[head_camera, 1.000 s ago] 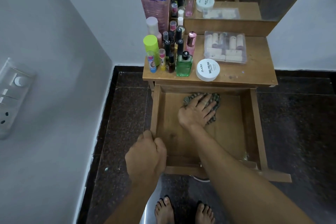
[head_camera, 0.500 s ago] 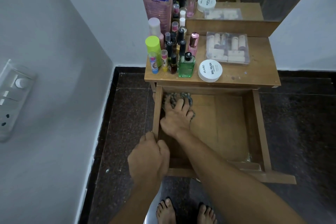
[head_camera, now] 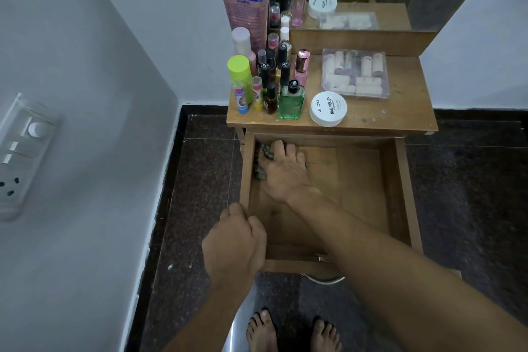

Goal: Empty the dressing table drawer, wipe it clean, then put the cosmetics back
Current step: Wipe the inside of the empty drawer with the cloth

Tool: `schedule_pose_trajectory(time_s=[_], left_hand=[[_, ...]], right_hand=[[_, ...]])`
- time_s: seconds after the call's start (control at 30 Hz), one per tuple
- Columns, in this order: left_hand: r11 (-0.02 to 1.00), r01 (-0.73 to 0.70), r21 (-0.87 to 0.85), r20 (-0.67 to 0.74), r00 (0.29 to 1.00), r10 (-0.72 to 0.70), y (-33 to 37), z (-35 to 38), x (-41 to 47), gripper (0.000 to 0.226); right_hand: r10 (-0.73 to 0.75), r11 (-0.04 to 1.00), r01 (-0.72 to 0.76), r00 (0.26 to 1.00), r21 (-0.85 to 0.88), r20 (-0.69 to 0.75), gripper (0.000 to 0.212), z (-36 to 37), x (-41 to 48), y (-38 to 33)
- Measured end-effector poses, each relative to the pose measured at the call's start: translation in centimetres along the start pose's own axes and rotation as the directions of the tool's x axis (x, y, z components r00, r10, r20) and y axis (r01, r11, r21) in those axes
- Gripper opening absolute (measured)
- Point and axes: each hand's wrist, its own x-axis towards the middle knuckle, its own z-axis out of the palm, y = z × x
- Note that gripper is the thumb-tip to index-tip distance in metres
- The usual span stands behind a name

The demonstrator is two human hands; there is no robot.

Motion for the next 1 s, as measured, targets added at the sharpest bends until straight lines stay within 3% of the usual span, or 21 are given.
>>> schedule_pose_trajectory(time_s=[0.2, 0.53, 0.8, 1.0], left_hand=[[1.000, -0.009, 0.005, 0.001, 1.000, 0.009, 0.1, 0.0, 0.1, 0.018], [1.000, 0.001, 0.024, -0.029, 1.000, 0.000, 0.0, 0.1, 0.2, 0.018], [0.999, -0.006, 0.045, -0.025, 1.000, 0.007, 0.1, 0.2, 0.2, 0.025], [0.998, -0.007, 0.055, -0.030, 1.000, 0.009, 0.2, 0.3, 0.3, 0.027]], right_hand=[[-0.139, 0.989, 0.141, 0.989, -0.043, 0.044, 0.041, -0.6, -0.9, 1.1], [-0.323, 0.929, 0.349, 0.927, -0.127, 0.190, 0.064, -1.1, -1.9, 2.5], [-0.425, 0.866, 0.465, 0.877, -0.181, 0.223, 0.056, -0.6, -3.7, 2.4], [-0.552, 0.785, 0.598, 0.793, -0.160, 0.258, 0.052, -0.4, -4.6, 2.7]])
